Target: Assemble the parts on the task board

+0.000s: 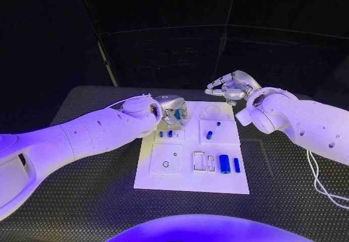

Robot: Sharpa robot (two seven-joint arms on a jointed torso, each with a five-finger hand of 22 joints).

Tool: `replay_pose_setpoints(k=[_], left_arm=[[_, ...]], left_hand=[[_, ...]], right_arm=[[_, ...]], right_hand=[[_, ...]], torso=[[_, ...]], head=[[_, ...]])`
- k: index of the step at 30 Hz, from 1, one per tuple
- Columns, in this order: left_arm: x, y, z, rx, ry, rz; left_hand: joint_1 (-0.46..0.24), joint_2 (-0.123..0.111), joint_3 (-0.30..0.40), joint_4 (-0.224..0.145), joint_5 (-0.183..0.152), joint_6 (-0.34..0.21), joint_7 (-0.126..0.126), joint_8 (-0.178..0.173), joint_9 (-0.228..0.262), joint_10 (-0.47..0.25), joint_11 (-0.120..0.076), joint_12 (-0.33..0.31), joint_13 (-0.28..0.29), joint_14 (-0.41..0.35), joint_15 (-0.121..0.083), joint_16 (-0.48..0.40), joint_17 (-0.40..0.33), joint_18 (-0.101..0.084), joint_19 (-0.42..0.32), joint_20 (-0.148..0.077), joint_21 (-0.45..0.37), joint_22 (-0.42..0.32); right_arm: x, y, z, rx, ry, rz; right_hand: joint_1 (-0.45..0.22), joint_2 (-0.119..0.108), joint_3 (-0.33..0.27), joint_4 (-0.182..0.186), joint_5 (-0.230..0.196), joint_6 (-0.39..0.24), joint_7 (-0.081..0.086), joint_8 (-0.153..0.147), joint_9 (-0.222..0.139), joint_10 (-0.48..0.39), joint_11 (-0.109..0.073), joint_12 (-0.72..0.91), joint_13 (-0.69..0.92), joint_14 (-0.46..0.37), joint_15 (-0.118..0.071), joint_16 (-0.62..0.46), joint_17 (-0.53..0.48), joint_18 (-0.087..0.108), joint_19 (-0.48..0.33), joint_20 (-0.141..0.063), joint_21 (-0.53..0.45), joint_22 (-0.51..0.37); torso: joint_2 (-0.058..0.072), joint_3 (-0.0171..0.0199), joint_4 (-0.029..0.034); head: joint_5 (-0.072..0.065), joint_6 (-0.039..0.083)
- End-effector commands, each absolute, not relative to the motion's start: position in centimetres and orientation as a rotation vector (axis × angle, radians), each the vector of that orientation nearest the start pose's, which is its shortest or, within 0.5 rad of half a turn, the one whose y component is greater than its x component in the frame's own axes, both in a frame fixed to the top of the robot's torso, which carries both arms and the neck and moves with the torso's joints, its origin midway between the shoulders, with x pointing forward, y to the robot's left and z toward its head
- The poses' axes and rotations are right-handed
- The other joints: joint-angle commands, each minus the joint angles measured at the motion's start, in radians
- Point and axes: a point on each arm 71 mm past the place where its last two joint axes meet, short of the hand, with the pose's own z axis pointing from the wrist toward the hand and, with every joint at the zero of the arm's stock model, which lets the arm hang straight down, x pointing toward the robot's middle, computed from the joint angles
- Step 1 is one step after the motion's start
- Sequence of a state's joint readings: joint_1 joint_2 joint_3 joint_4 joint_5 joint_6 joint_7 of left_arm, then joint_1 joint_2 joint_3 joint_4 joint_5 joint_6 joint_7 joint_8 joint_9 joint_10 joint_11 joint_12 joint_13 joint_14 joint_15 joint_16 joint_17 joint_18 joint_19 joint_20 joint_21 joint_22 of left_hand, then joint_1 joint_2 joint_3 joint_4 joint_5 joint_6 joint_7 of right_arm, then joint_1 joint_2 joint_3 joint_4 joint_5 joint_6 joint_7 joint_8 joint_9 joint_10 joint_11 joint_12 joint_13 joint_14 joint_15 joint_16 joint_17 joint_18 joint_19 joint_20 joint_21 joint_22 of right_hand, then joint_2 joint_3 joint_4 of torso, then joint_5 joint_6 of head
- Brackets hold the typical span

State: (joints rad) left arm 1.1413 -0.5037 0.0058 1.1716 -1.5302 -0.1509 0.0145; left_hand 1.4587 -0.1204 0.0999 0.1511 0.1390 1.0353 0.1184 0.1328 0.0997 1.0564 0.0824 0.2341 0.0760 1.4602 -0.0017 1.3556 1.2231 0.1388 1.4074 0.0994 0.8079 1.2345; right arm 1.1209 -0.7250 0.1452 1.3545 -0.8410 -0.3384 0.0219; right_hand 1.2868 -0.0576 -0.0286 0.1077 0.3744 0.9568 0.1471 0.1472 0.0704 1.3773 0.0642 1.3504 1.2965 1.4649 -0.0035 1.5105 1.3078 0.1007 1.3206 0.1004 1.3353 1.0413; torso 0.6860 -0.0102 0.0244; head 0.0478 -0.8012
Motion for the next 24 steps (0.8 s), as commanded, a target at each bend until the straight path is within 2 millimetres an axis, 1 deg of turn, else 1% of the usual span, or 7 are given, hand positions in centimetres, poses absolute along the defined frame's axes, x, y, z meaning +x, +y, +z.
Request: replay_pose_setpoints(k=[1,3,11,24], left_arm=[[52.7,11.2,-23.1,0.375,1.822,-0.684],[52.7,11.1,-23.2,0.378,1.834,-0.679],[52.9,11.2,-23.6,0.379,1.872,-0.654],[53.1,10.9,-24.1,0.392,1.904,-0.622]], left_hand=[[0.006,0.02,0.012,-0.006,-0.001,0.015,-0.003,-0.005,-0.001,0.016,-0.002,-0.008,-0.001,0.037,-0.001,0.008,0.004,-0.02,0.01,-0.001,0.02,0.013],[0.009,0.024,0.018,-0.006,0.0,0.023,-0.005,-0.005,0.0,0.025,-0.003,-0.009,0.0,0.038,-0.001,0.01,0.006,-0.021,0.011,-0.001,0.031,0.02],[0.009,0.025,0.022,-0.005,0.0,0.029,-0.005,-0.005,0.0,0.032,-0.005,-0.01,0.0,0.039,-0.002,0.012,0.006,-0.024,0.015,-0.002,0.051,0.031],[0.029,0.04,0.066,-0.009,0.002,0.047,-0.004,-0.012,-0.001,0.059,-0.011,-0.025,-0.001,0.038,-0.007,0.014,0.002,-0.025,0.013,-0.006,0.068,0.05]], right_arm=[[52.7,-19.6,-17.1,0.505,1.611,1.049],[52.7,-19.6,-17.1,0.505,1.612,1.049],[52.7,-19.6,-17.1,0.505,1.612,1.049],[52.6,-19.5,-17.1,0.504,1.612,1.051]], right_hand=[[0.004,0.009,-0.006,0.001,0.005,-0.007,0.002,0.004,-0.002,-0.003,-0.001,0.0,0.0,0.074,-0.008,-0.006,0.117,-0.001,0.001,-0.006,-0.005,-0.001],[0.004,0.009,-0.006,0.001,0.005,-0.007,0.002,0.004,-0.002,-0.003,-0.001,0.0,0.0,0.074,-0.008,-0.006,0.117,-0.001,0.001,-0.006,-0.005,-0.001],[0.006,0.011,-0.005,0.001,0.006,-0.007,0.002,0.004,-0.002,-0.002,-0.001,0.001,0.001,0.075,-0.008,-0.005,0.118,-0.001,0.002,-0.006,-0.004,0.0],[0.006,0.011,-0.005,0.001,0.006,-0.007,0.002,0.004,-0.002,-0.002,-0.001,0.001,0.001,0.075,-0.008,-0.005,0.118,-0.001,0.002,-0.006,-0.004,0.0]], torso=[[0.0,0.0,-0.0004],[-0.001,0.0,-0.0005],[-0.001,0.0001,0.0015],[-0.001,0.0002,0.0002]], head=[[0.0,-0.001],[0.0,-0.002],[-0.002,-0.003],[-0.001,-0.005]])
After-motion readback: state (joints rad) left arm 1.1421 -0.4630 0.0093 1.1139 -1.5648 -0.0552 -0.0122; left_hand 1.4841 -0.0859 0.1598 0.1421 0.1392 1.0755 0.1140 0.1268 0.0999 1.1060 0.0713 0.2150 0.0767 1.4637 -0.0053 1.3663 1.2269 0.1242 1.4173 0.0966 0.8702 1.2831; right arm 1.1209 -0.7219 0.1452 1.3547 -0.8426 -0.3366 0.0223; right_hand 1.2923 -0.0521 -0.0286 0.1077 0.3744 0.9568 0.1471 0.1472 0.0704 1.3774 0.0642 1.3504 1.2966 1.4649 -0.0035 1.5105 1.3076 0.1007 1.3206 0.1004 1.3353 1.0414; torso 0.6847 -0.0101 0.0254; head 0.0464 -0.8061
